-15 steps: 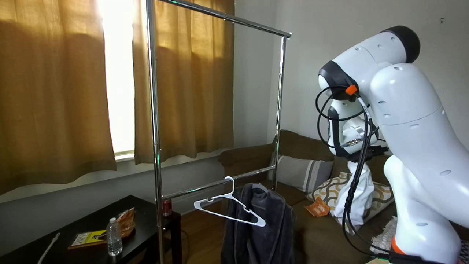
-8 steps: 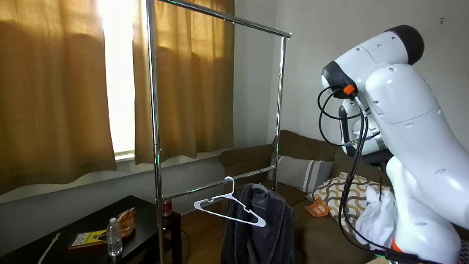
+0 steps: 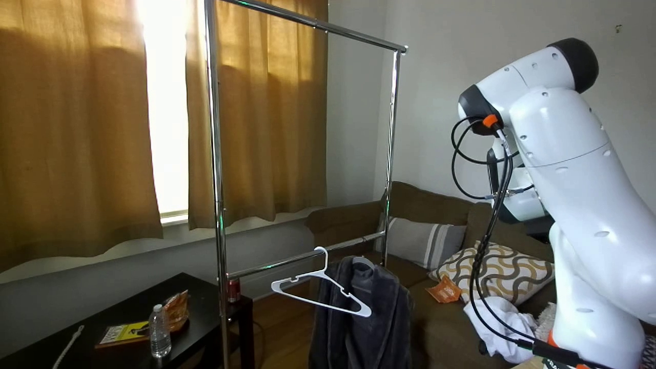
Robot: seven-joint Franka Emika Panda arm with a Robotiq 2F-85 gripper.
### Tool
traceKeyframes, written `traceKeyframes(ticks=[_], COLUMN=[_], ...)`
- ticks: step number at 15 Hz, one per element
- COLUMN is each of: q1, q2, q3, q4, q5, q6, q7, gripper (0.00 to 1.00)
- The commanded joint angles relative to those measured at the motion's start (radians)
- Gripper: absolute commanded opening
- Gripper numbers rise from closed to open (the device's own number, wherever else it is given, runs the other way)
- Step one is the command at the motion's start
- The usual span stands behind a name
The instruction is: Remove the hanger from the white cloth, then put the white cloth on the bottom rod
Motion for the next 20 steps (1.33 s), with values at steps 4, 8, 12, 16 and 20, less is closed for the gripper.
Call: traceKeyframes(ticks=[4, 8, 12, 16, 20], q1=[-0.261, -0.513, -0.440, -0.439, -0.562], q2=[-0.118, -0.137, -0.093, -0.093, -0.052], q3=[0.295, 0.597, 0.526, 0.524, 0.727], q4=[0.049, 0.104, 0.095, 0.095, 0.161], q5=[-0.012, -0.024, -0.056, -0.058, -0.029], q6=[-0.017, -0.004, 0.001, 0.001, -0.029], q7=[-0.033, -0.032, 0.030, 0.029, 0.048], gripper=[0.56, 0.84, 0.90, 0.98, 1.00])
